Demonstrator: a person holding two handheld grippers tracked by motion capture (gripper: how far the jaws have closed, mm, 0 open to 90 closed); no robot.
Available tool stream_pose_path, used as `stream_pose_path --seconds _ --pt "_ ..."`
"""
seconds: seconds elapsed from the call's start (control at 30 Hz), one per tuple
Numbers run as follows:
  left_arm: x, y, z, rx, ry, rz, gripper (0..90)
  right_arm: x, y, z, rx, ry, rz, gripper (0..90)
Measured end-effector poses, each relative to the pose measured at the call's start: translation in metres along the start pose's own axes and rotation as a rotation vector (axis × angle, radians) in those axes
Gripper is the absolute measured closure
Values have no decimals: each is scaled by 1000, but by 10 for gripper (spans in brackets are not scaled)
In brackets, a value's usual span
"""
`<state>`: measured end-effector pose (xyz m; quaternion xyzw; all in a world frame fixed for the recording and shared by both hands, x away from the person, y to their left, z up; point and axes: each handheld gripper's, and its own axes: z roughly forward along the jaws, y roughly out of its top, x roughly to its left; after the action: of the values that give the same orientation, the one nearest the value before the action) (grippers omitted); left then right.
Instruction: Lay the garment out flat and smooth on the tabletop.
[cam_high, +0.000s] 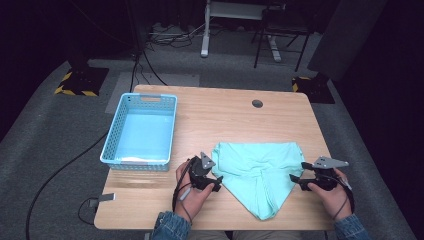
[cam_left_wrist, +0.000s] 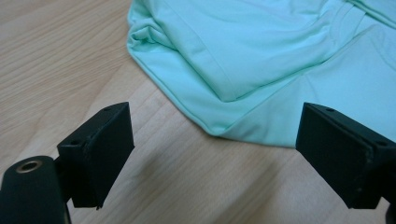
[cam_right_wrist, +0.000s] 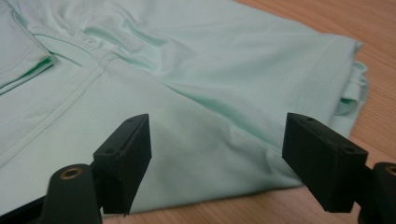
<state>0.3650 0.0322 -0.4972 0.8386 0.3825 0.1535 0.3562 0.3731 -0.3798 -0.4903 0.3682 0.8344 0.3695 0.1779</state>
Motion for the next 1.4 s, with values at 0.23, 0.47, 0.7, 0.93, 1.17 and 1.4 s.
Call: stream_pose_path --seconds 0.23,0.47,0.7,0.93,1.17,1.4 --pt "6 6 18 30 14 -4 118 -5 0 13 67 19 -2 248" --pt "27 17 31 8 17 -19 113 -11 1 16 57 -13 28 240" --pt "25 16 23 1 11 -16 110 -17 14 23 48 -29 33 218" --pt "17 5 4 0 8 -3 103 -11 22 17 24 -20 25 220" --pt "14 -11 -7 4 0 -16 100 -5 30 18 19 -6 6 242" --pt "16 -20 -9 14 1 -30 96 1 42 27 21 15 -20 263"
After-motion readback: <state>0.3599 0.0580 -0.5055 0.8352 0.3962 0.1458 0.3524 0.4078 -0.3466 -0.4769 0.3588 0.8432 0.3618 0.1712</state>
